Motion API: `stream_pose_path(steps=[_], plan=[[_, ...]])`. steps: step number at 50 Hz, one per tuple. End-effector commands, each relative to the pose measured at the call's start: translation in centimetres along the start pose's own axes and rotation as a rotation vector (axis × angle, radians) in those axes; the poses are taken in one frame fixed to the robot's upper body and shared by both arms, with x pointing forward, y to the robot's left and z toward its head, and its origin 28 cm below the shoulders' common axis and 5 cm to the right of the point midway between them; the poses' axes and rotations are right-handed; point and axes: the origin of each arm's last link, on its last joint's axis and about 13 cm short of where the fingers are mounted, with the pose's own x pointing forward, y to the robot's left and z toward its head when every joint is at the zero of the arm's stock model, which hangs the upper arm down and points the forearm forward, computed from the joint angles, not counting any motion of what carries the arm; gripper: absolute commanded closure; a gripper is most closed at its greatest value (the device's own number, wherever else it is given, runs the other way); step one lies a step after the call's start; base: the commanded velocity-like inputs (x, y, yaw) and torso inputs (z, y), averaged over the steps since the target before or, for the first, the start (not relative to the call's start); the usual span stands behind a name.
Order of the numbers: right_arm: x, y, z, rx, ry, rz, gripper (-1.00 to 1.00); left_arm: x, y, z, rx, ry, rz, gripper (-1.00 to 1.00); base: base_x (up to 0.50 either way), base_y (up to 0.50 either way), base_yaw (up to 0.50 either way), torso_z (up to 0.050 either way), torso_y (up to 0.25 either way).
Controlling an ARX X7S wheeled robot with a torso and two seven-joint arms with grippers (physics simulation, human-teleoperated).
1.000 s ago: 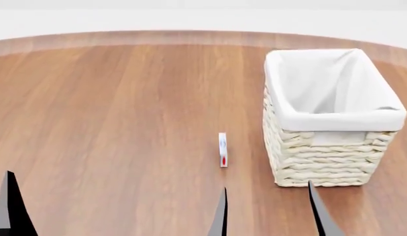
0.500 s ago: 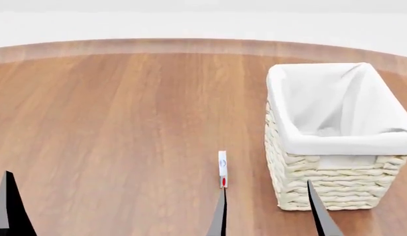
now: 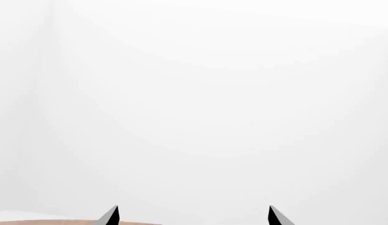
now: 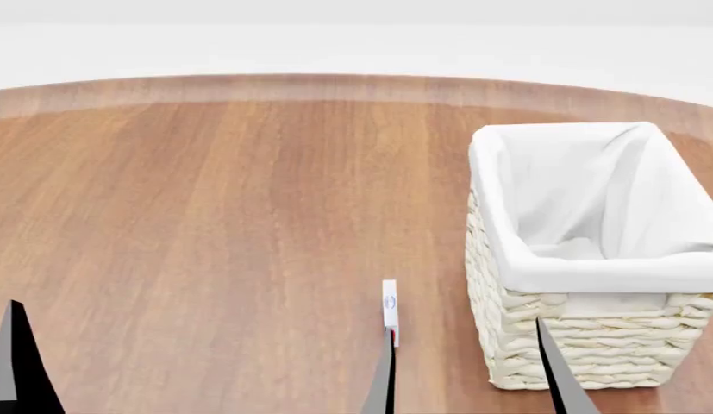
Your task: Pick up the tomato sauce, and put it in the basket.
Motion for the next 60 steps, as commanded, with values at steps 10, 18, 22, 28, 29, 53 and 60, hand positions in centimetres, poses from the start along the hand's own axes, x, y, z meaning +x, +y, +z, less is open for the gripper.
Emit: stream_pose_path(steps=[10,18,22,28,29,53,60], plan=[[-1.3,0.3,-1.3,0.005,0.061,-0.002,-1.00,0.0,-0.1,-0.3,-0.005,0.007,-0.005,-1.00,0.00,0.00,0.00,0.000,0.000],[-2.8,0.8,-2.5,0.016,0.127,0.022,-1.00,0.1,-0.1,-0.3,-0.006,0.008,-0.006,-1.00,0.00,0.00,0.00,0.000,0.000],[-3.2,1.0,-2.6,0.018,0.135,0.025,-1.00,0.0,-0.2,-0.4,-0.008,0.011,-0.011,-1.00,0.00,0.00,0.00,0.000,0.000],[-4.1,1.2,-3.2,0.030,0.172,0.029,-1.00,0.0,-0.1,-0.4,-0.008,0.010,-0.009,-1.00,0.00,0.00,0.00,0.000,0.000],[-4.2,1.3,-3.3,0.032,0.177,0.031,-1.00,0.0,-0.1,-0.4,-0.008,0.010,-0.008,-1.00,0.00,0.00,0.00,0.000,0.000],[-7.2,2.1,-5.6,0.060,0.321,0.052,-1.00,0.0,-0.1,-0.4,-0.003,0.010,-0.014,-1.00,0.00,0.00,0.00,0.000,0.000],[-8.1,2.3,-6.6,0.058,0.368,0.062,-1.00,0.0,-0.2,-0.4,-0.008,0.010,-0.015,-1.00,0.00,0.00,0.00,0.000,0.000]])
